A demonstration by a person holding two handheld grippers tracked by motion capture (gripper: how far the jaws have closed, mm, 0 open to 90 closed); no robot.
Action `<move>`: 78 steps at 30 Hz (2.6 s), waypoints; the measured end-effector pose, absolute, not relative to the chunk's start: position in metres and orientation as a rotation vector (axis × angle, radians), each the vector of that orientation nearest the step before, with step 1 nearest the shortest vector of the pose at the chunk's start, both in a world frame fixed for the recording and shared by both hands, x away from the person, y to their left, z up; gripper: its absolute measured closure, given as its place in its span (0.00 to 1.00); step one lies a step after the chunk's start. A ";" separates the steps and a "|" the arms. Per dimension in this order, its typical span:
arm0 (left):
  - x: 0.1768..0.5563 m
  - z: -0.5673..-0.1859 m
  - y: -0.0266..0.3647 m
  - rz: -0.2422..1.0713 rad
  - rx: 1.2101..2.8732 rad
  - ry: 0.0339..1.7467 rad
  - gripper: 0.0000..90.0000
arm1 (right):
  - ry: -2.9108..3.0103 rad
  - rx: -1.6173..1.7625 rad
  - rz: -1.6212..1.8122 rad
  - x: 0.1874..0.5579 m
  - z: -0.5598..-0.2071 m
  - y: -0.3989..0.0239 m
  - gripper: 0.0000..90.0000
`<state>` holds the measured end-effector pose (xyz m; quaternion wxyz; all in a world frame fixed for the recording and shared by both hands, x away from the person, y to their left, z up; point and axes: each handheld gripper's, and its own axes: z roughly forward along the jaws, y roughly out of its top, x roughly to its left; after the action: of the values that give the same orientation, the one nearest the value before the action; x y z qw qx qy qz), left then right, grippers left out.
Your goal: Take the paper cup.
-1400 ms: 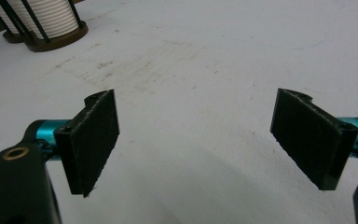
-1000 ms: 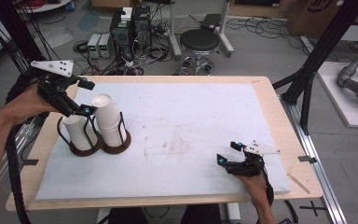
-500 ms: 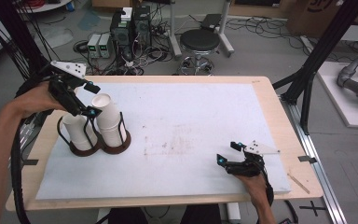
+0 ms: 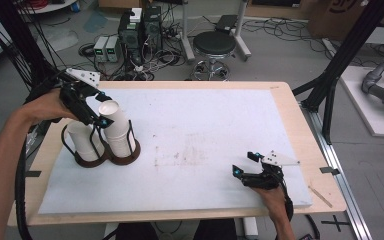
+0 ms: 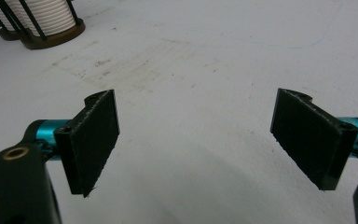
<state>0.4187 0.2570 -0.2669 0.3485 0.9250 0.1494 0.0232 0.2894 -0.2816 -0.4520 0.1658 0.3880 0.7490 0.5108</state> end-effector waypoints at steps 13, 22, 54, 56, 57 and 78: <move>0.422 -0.270 0.255 0.058 2.414 0.411 0.12 | 2.134 1.112 1.464 0.291 -0.452 -0.283 0.17; 0.425 -0.272 0.254 0.049 2.433 0.426 0.18 | 2.134 1.116 1.464 0.290 -0.452 -0.282 0.17; 0.429 -0.265 0.243 0.029 2.515 0.420 0.33 | 2.139 1.126 1.470 0.291 -0.452 -0.283 0.17; 0.429 -0.265 0.243 0.029 2.510 0.425 0.34 | 2.138 1.122 1.469 0.291 -0.452 -0.283 0.17; 0.428 -0.265 0.243 0.034 2.511 0.420 0.34 | 2.137 1.120 1.470 0.292 -0.452 -0.283 0.17; 0.422 -0.249 0.252 0.083 2.435 0.431 0.36 | 2.139 1.118 1.467 0.292 -0.452 -0.283 0.17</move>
<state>0.4215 0.2518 -0.2494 0.3274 0.9299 0.1644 0.0317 0.2916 -0.2827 -0.4524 0.1579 0.3908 0.7479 0.5128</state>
